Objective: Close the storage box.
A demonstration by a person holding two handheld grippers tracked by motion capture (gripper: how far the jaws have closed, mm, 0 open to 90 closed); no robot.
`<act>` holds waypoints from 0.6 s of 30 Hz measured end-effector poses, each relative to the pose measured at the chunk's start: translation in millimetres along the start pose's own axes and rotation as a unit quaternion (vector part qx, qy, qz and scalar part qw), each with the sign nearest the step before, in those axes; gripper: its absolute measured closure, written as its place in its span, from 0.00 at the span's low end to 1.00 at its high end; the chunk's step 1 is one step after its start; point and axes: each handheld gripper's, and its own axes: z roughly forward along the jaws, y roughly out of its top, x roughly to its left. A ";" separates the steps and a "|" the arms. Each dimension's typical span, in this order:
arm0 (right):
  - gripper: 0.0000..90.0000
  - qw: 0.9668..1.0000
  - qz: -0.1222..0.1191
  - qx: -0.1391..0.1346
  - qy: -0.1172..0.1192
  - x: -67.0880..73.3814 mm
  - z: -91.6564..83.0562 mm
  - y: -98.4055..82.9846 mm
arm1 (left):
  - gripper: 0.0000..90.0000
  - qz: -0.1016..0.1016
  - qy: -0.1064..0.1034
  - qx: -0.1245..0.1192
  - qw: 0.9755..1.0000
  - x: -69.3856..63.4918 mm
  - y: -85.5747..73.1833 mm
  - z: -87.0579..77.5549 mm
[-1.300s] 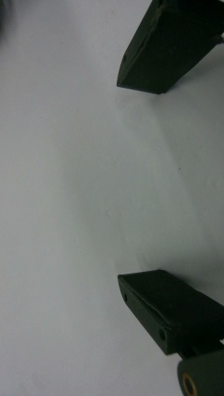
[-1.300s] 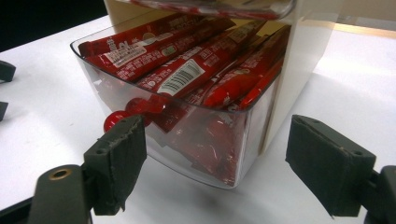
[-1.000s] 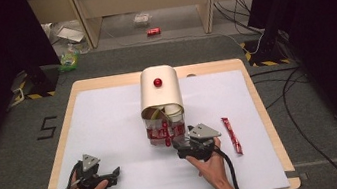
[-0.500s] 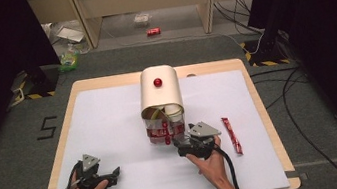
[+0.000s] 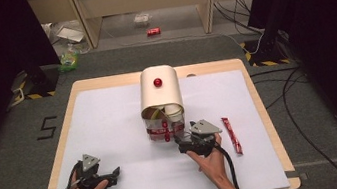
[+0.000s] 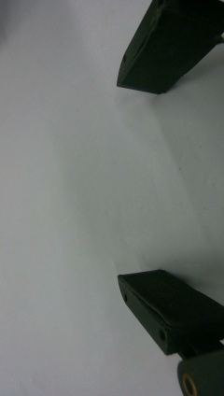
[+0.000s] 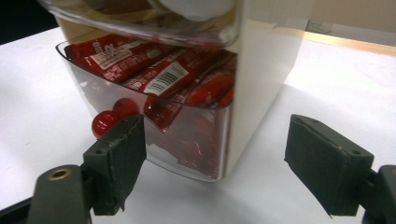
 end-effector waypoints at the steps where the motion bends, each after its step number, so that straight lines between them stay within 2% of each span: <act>1: 0.24 1.000 -0.002 -0.002 -0.002 -1.5 0.6 0.0 | 0.06 0.000 0.000 0.000 1.000 0.0 0.0 0.0; 5: 0.23 1.000 0.009 -0.001 -0.005 -5.0 1.1 -0.4 | 0.06 0.000 0.000 0.000 1.000 0.0 0.0 0.0; 11: 0.23 1.000 0.005 0.000 -0.008 -4.4 1.0 -0.5 | 0.06 0.000 0.000 0.000 1.000 0.0 0.0 0.0; 13: 0.29 1.000 -0.001 0.006 -0.006 -4.8 -0.1 -1.0 | 0.06 0.000 0.000 0.000 1.000 0.0 -0.1 0.0; 18: 0.27 1.000 -0.010 0.015 -0.009 -7.4 -10.5 -1.0 | 0.06 0.000 0.000 0.000 1.000 0.0 -0.1 0.0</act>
